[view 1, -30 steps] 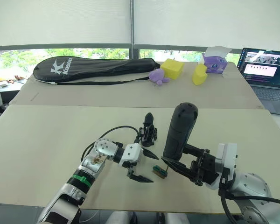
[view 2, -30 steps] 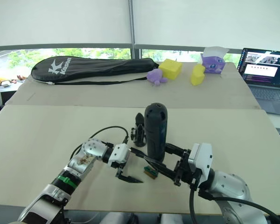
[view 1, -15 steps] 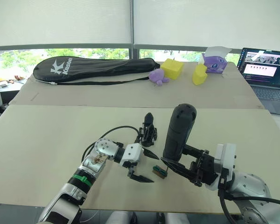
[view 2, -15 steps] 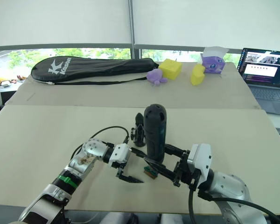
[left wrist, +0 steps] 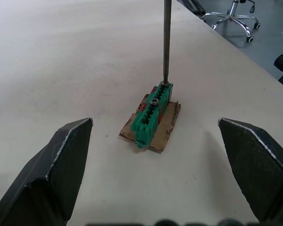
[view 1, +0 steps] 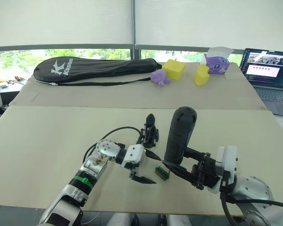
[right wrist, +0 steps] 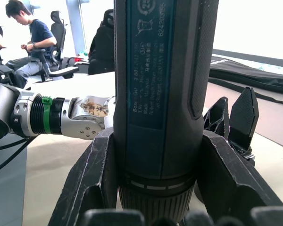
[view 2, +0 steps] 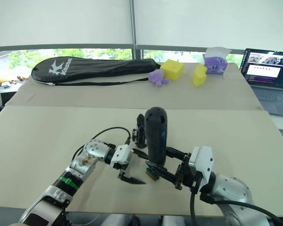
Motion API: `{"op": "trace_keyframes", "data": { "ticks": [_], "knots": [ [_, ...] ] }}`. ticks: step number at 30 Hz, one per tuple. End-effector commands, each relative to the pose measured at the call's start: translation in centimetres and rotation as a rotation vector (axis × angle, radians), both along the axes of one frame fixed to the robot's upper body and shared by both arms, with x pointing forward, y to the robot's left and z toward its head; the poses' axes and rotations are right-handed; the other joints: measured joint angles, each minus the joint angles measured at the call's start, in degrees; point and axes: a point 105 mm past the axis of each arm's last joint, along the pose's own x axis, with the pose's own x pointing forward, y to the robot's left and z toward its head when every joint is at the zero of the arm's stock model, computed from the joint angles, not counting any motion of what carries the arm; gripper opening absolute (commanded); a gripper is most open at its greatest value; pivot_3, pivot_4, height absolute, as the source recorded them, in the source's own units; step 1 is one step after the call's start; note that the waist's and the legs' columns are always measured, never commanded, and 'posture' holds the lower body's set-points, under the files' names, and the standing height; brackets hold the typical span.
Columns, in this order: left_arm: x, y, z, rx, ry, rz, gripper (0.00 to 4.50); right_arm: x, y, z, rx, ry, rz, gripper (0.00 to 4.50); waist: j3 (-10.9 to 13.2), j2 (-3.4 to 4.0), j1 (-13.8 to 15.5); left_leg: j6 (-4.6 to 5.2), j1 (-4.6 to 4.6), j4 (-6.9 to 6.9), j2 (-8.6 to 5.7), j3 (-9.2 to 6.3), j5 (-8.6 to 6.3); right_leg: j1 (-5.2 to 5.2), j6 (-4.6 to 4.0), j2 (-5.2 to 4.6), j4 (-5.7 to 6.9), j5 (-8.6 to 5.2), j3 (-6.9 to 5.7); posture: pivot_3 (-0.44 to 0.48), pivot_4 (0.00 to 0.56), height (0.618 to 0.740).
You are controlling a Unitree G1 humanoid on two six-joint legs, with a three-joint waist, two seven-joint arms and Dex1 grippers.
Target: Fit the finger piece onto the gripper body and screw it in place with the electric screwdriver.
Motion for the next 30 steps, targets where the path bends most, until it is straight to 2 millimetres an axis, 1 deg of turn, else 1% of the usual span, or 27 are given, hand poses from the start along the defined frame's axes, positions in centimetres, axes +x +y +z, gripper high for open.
{"op": "trace_keyframes", "data": {
  "ticks": [1,10,13,19,22,26,30],
  "knots": [
    [0.2,0.1,0.6,-0.005,-0.018,0.004,4.5,-1.1,0.4,2.2,0.029,-0.096,0.035,1.91,0.0,0.0,0.0,0.0,0.0,0.0,0.0,0.0,0.0,0.0,0.0,0.0,0.0,0.0,0.0,0.0,0.15,0.737],
    [-0.2,2.5,0.6,0.011,0.016,0.063,4.5,-2.0,0.6,4.7,0.046,-0.111,0.117,1.91,0.0,0.0,-0.1,0.0,0.01,0.0,0.04,-0.01,0.0,-0.02,0.0,0.01,0.0,0.0,0.04,0.0,0.15,0.737],
    [-0.5,3.2,0.8,0.01,0.034,0.087,4.5,-1.9,0.7,5.6,0.045,-0.11,0.158,1.91,0.0,-0.01,-0.1,0.0,0.0,0.0,0.04,-0.03,0.0,-0.03,-0.01,0.01,-0.01,0.0,0.05,0.0,0.15,0.737],
    [-0.8,4.7,1.4,-0.001,0.049,0.165,4.5,-0.8,0.9,7.6,0.052,-0.09,0.249,1.91,0.0,-0.07,-0.1,0.0,0.0,0.0,0.06,-0.05,0.0,-0.03,-0.02,-0.02,-0.04,0.01,0.05,0.0,0.15,0.737],
    [-0.6,6.0,1.8,-0.003,0.053,0.226,4.5,-0.1,1.6,8.8,0.057,-0.073,0.326,1.91,0.1,-0.11,-0.2,0.0,0.0,0.0,0.06,-0.05,0.0,-0.04,-0.03,-0.03,-0.05,0.01,0.05,0.0,0.15,0.737],
    [-0.5,7.0,2.2,0.0,0.059,0.267,4.5,1.0,2.5,10.0,0.058,-0.058,0.394,1.91,0.1,-0.13,0.0,-0.01,-0.03,0.0,0.08,-0.05,0.0,-0.06,-0.06,-0.03,-0.07,0.03,0.04,0.0,0.15,0.737],
    [0.2,7.8,2.6,-0.001,0.052,0.318,4.5,2.2,3.5,11.6,0.069,-0.019,0.462,1.91,0.1,-0.15,-0.1,0.0,-0.1,0.02,0.04,-0.06,0.0,-0.1,-0.07,-0.08,-0.09,0.04,0.02,0.0,0.15,0.737]
  ]
}}
